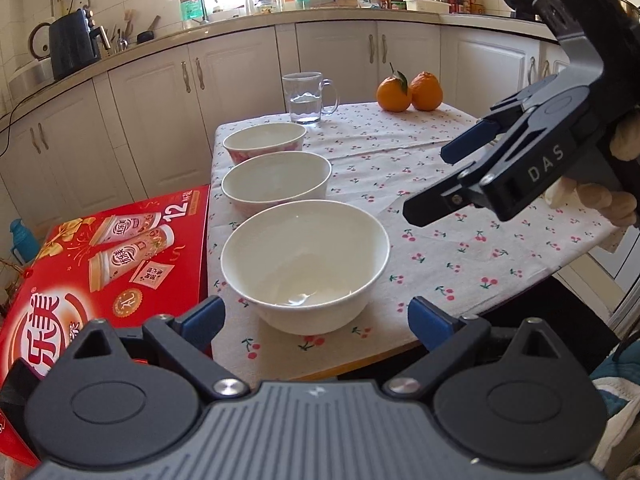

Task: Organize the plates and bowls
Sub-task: 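Close the right tool on the rim of a white floral bowl, then carry the white bowl with the right tool toward the plate stack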

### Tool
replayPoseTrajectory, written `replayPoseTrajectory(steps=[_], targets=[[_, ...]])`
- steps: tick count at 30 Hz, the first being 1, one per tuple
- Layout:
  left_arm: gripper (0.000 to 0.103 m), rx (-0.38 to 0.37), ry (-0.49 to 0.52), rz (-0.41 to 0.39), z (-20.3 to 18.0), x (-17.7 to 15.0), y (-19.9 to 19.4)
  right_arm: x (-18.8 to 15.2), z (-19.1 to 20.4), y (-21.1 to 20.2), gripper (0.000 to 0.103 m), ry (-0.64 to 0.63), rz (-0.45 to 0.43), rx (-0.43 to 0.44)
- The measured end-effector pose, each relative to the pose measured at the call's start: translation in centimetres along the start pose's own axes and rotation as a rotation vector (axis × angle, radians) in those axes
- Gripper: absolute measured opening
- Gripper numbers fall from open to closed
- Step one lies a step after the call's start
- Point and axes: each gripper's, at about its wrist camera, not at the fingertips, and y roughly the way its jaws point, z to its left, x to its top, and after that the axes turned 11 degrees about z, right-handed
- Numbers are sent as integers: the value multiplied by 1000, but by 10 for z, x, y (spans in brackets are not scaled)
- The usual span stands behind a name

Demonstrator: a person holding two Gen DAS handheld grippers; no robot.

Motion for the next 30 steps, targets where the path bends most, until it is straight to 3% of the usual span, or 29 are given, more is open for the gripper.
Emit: replayPoseTrajectory(steps=[8, 16, 21, 30], targets=[[97, -19, 30, 19, 8, -1, 19, 19, 11, 17, 100, -29, -1, 107], [95, -43, 39, 22, 13, 1, 25, 35, 20, 43, 78, -61, 58, 182], [88, -51, 47, 22, 15, 2, 24, 38, 20, 53, 69, -57, 79, 220], [83, -67, 59, 23, 19, 4, 25, 36, 18, 54, 63, -61, 82, 256]])
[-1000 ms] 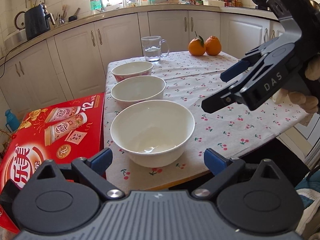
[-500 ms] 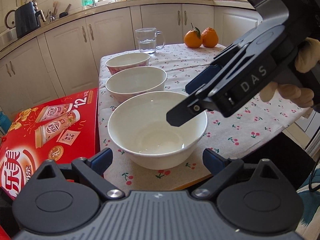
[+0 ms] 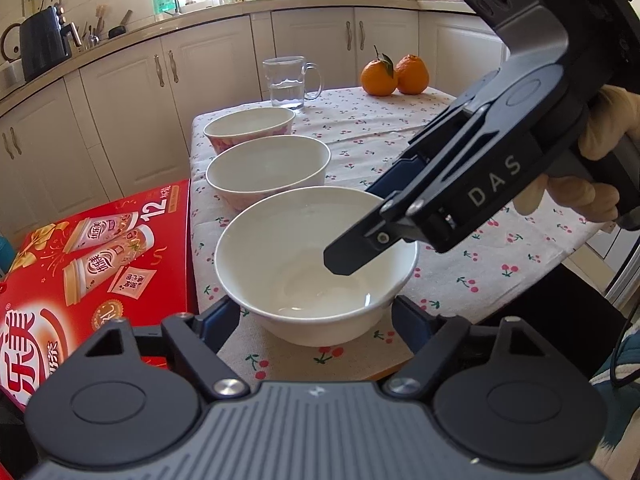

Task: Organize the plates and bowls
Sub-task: 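Carry the white bowl with the right tool toward the plate stack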

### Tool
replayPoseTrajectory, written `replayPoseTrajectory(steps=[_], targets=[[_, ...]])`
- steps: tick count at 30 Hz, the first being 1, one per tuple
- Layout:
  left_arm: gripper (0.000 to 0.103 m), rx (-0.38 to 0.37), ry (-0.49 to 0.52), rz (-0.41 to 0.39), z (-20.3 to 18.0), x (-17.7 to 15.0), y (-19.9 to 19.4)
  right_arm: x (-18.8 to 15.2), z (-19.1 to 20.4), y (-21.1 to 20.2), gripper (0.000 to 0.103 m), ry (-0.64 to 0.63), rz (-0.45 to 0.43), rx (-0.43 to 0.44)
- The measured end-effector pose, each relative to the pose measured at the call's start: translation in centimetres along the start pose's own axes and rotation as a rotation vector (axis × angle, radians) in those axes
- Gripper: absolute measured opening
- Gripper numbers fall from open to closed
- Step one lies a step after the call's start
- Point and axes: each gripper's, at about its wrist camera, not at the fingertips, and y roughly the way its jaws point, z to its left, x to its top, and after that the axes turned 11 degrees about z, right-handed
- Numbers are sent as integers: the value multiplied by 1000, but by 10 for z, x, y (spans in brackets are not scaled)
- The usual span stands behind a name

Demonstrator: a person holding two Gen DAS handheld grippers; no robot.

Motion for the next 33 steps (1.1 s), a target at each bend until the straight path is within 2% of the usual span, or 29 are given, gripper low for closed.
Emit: replayPoseTrajectory(steps=[11, 18, 33], targets=[[82, 3, 22, 3, -5, 5, -2, -4, 1, -4, 63, -6, 0, -9], [82, -22, 70, -14, -19, 19, -3, -14, -7, -21, 63, 13, -23, -33], [82, -165, 183, -47, -70, 65, 29, -61, -53, -68, 63, 135, -53, -165]])
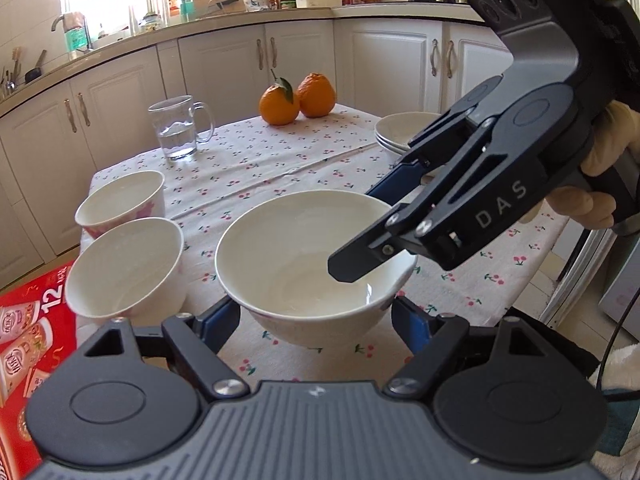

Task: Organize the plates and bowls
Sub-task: 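Carry the white bowl with the right tool toward the plate stack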

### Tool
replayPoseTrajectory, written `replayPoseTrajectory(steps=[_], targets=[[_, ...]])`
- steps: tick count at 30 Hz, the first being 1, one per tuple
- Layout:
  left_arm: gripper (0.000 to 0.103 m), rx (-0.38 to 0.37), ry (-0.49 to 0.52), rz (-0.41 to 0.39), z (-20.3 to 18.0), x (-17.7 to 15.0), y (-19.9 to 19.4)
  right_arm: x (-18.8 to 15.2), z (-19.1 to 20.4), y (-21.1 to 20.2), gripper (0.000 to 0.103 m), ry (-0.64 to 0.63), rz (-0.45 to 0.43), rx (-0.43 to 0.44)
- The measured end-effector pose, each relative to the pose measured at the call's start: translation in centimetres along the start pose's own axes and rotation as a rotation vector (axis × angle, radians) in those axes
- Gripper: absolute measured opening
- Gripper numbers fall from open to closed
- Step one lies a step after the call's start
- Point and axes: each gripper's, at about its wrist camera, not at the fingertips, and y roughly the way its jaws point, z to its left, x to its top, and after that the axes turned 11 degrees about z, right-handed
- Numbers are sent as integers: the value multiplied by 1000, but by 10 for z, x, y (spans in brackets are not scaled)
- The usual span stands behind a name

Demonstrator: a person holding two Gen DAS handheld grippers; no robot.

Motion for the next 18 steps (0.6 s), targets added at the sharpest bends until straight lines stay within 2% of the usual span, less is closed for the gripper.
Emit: replayPoseTrajectory(steps=[6, 18], targets=[[82, -42, 37, -2, -10, 15, 17, -11, -19, -9, 63, 36, 2, -56], [82, -70, 59, 16, -13, 30, 39, -18, -43, -7, 63, 94, 6, -84]])
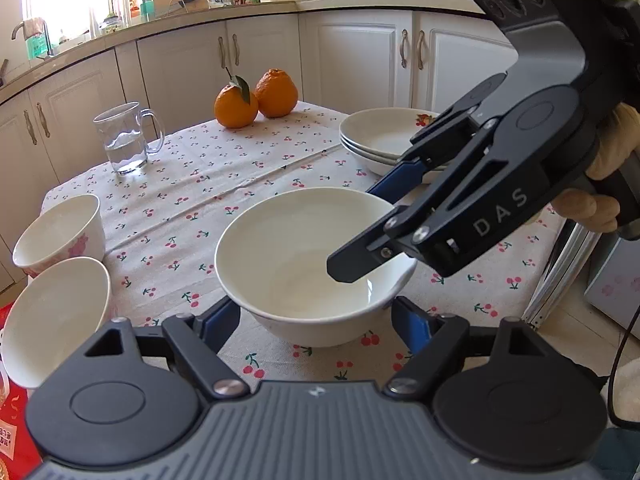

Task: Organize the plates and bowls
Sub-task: 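Carry the white bowl with the right tool toward the plate stack, then lower the bowl onto the table beside the plates and open the right tool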

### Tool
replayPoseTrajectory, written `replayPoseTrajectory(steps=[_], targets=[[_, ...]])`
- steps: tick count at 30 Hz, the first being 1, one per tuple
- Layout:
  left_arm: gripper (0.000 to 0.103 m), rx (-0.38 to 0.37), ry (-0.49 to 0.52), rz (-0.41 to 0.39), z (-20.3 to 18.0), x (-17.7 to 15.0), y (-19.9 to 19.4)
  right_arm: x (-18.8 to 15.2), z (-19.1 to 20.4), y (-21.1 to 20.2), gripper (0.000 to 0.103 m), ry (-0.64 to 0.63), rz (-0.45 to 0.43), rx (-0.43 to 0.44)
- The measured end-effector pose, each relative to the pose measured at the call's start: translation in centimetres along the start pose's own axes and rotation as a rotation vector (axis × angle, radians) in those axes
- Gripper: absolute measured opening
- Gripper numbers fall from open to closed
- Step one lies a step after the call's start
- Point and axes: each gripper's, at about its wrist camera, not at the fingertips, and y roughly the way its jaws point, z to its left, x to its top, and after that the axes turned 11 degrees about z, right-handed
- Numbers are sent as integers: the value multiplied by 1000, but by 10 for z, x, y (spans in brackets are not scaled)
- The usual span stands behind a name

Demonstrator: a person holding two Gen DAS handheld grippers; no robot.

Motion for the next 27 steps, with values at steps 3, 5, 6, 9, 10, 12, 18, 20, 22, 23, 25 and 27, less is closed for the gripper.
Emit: replayPoseTrajectory(steps=[3, 5, 6, 9, 10, 12, 18, 20, 22, 23, 25, 27], targets=[[82, -3, -2, 2, 0, 0, 1, 1, -2, 2, 64, 6, 0, 0], [82, -6, -4, 3, 1, 0, 2, 1, -4, 3, 64, 11, 0, 2], [82, -8, -5, 5, 1, 0, 2, 1, -4, 3, 64, 12, 0, 3], [82, -9, -6, 3, 1, -2, 3, 1, -4, 6, 64, 13, 5, 5], [82, -10, -7, 3, 1, -2, 3, 1, -4, 6, 64, 12, 3, 5], [82, -13, -9, 3, 2, -2, 3, 1, -4, 6, 64, 10, 1, 6], [93, -11, -2, 3, 0, -7, -2, 0, -1, 3, 103, 2, -17, -11], [93, -16, -15, 6, 2, -10, -6, 0, 1, 0, 103, -6, -25, -6], [93, -16, -28, 8, 4, -14, -11, 0, 2, 0, 103, -1, -24, 1], [93, -15, -35, 11, 4, -17, -14, 0, 2, -1, 103, 2, -25, 1], [94, -13, -43, 19, 5, -21, -20, -1, 4, -2, 103, 5, -26, 2], [98, -6, -51, 27, 5, -26, -26, -1, 6, -4, 103, 5, -32, 3]])
